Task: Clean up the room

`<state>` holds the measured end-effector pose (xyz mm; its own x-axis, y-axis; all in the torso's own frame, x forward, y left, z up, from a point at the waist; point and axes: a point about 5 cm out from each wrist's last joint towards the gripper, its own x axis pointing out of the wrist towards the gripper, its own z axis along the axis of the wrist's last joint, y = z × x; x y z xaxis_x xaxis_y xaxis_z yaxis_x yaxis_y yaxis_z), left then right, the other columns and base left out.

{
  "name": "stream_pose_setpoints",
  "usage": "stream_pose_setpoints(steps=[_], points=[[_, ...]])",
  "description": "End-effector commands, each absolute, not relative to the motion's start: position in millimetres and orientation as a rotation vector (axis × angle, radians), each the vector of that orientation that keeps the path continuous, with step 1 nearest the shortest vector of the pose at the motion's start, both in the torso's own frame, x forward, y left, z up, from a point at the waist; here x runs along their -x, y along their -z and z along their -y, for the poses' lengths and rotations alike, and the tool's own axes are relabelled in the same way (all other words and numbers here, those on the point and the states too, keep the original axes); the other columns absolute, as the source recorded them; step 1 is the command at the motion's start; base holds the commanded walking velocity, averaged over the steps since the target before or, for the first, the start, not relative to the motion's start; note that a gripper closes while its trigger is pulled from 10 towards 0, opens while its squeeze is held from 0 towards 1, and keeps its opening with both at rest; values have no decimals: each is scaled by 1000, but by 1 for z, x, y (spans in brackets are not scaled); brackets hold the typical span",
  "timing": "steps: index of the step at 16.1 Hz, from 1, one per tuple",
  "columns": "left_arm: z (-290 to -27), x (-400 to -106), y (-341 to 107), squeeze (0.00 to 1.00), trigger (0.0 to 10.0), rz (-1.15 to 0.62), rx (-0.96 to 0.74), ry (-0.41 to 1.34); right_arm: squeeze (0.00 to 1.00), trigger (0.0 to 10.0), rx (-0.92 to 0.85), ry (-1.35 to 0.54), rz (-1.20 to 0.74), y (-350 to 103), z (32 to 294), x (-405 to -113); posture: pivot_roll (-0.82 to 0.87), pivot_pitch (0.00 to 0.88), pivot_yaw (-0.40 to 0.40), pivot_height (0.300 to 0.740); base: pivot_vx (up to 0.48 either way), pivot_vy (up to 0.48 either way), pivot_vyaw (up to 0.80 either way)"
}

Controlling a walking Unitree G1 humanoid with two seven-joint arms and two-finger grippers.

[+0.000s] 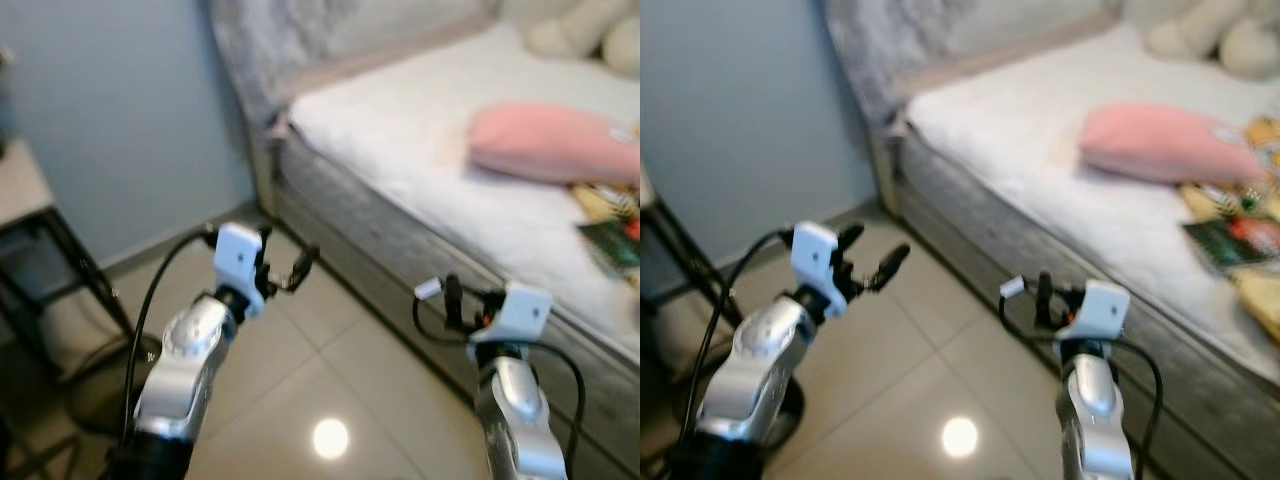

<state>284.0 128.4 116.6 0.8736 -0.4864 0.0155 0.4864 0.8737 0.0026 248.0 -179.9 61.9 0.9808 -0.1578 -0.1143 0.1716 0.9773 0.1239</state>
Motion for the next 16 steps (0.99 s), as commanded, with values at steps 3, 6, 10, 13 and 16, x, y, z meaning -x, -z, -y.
stream_pose_setpoints(steps=[3, 6, 10, 13, 16], points=[[-130, -288, -122, 0, 10000, 39, -20, 505, 0, 10000, -142, 146, -84, -66, 172, -256, -79, 0, 44, 740, 380, 292, -615], [-130, -289, -122, 0, 10000, 49, -40, 507, 0, 10000, -149, 144, -68, -68, 173, -259, -72, 0, 42, 740, 400, 190, -602], [-129, -288, -122, 0, 10000, 56, -66, 527, 0, 10000, -156, 146, -62, -67, 172, -258, -71, 0, 45, 740, 442, 0, -603], [-128, -289, -122, 0, 10000, 57, -76, 542, 0, 10000, -160, 157, -60, -66, 174, -257, -75, 0, 47, 740, 480, 0, -600], [-126, -290, -120, 0, 10000, 51, -84, 540, 0, 10000, -159, 171, -61, -64, 176, -254, -82, 0, 50, 740, 480, 0, -600]])
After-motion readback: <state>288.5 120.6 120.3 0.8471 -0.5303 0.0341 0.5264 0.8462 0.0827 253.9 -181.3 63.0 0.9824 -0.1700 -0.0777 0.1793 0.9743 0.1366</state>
